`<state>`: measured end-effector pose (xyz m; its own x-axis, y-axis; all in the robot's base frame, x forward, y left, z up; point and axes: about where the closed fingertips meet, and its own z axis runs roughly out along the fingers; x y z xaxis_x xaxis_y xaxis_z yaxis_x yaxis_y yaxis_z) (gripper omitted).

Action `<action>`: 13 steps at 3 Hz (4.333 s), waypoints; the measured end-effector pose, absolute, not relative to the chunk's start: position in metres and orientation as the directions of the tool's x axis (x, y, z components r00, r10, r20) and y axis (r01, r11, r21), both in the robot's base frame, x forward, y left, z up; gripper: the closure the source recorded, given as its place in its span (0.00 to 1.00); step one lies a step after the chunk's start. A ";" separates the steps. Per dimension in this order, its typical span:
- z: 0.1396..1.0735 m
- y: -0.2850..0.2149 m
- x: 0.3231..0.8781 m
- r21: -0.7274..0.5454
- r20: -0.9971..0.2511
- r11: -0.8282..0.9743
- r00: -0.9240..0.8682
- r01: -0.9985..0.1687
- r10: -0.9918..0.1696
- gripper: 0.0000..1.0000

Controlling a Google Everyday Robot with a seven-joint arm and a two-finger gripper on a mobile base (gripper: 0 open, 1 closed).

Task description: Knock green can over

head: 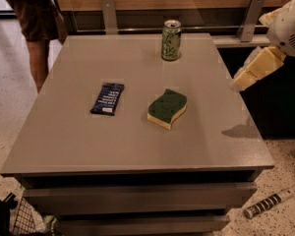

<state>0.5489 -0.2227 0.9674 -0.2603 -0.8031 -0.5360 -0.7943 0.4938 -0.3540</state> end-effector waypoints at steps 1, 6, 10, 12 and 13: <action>0.969 -0.216 0.593 -0.369 -0.661 0.554 -0.208 -0.746 -0.721 0.00; 0.948 -0.174 0.648 -0.214 -0.946 0.710 -0.039 -0.670 -0.322 0.00; 0.914 -0.144 0.803 -0.120 -0.988 0.715 0.010 -0.689 -0.157 0.00; 0.883 -0.112 0.816 -0.020 -0.995 0.676 -0.050 -0.736 -0.084 0.18; 0.874 -0.096 0.814 0.024 -0.997 0.662 -0.069 -0.749 -0.042 0.42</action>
Offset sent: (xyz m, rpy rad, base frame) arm 0.0822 0.0186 -0.0245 0.5631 -0.2692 -0.0835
